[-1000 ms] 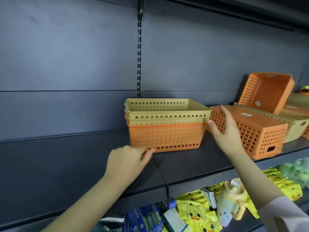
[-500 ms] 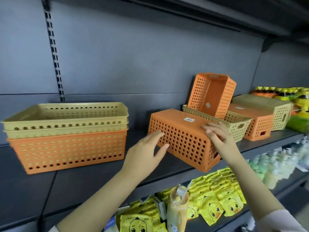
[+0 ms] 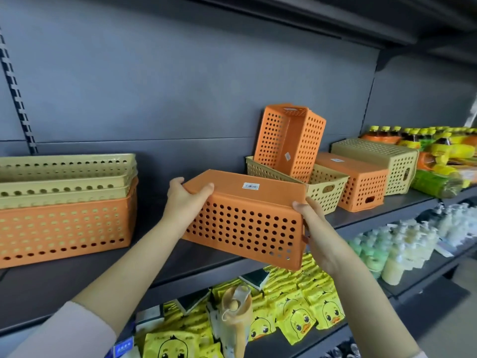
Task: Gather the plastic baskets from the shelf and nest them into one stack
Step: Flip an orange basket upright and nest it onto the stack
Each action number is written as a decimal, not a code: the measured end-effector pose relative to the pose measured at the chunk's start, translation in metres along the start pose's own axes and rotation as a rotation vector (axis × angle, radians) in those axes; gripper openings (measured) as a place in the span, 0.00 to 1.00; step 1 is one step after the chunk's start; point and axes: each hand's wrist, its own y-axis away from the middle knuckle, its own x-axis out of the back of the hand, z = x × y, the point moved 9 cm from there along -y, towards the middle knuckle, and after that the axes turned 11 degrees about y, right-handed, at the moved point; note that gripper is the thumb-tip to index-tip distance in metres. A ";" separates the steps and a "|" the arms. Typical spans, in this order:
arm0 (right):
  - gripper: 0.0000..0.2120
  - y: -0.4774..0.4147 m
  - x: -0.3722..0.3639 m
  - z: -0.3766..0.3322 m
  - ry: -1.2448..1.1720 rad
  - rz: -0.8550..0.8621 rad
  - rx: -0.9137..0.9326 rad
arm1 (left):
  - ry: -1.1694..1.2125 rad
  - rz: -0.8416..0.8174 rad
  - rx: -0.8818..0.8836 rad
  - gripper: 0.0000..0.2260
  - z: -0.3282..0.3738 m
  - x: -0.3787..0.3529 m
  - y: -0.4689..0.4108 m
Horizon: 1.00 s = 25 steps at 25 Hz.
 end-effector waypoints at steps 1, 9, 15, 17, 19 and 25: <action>0.34 -0.002 0.004 0.004 -0.011 -0.016 -0.038 | 0.004 0.007 0.010 0.40 0.004 0.000 0.002; 0.37 -0.001 0.017 -0.047 -0.050 0.109 0.145 | -0.107 0.030 -0.315 0.36 0.090 0.024 0.029; 0.37 -0.007 0.000 -0.123 -0.144 0.222 0.281 | 0.032 -0.007 -0.430 0.26 0.154 0.073 0.011; 0.38 -0.008 -0.014 -0.151 -0.126 0.265 0.342 | 0.093 0.006 -0.434 0.28 0.171 0.091 0.008; 0.40 -0.008 -0.028 -0.173 -0.132 0.314 0.389 | 0.138 0.037 -0.447 0.36 0.187 0.109 0.009; 0.28 0.012 -0.085 -0.213 -0.247 0.338 0.553 | 0.118 0.028 -0.502 0.27 0.196 0.182 0.013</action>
